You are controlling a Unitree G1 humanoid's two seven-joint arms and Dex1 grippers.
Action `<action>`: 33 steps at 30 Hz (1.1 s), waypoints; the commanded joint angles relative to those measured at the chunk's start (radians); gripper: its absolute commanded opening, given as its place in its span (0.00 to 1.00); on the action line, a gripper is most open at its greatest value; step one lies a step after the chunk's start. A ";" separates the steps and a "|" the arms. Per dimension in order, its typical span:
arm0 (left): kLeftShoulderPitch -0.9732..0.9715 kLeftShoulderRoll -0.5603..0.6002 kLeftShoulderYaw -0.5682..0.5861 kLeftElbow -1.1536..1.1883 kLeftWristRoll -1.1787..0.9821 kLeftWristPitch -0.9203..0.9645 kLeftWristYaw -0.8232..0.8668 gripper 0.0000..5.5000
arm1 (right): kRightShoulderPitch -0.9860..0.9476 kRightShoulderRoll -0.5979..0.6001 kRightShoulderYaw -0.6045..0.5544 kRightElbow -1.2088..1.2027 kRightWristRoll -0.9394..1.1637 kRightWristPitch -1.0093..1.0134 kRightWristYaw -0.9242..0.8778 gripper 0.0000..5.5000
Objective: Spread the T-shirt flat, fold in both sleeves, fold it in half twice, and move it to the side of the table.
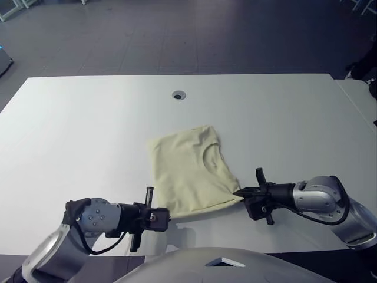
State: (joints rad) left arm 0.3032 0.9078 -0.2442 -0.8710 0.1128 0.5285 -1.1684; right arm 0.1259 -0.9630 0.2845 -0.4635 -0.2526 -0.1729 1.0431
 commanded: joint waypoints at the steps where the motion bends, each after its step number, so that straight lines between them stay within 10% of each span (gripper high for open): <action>1: -0.014 0.067 0.068 0.012 -0.124 0.027 -0.064 0.00 | -0.015 -0.053 -0.012 -0.003 0.053 0.039 0.077 0.02; 17: -0.184 0.171 0.221 0.053 -0.531 0.185 -0.118 0.00 | -0.182 -0.186 -0.086 -0.150 0.603 0.618 0.406 0.02; 33: -0.605 0.095 0.075 0.452 -0.539 0.125 -0.141 0.00 | -0.726 0.068 0.116 0.350 0.692 0.931 0.525 0.02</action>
State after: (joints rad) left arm -0.2624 1.0220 -0.1521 -0.4522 -0.4341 0.6680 -1.3128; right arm -0.5431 -0.9183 0.3771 -0.1717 0.4590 0.7668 1.5552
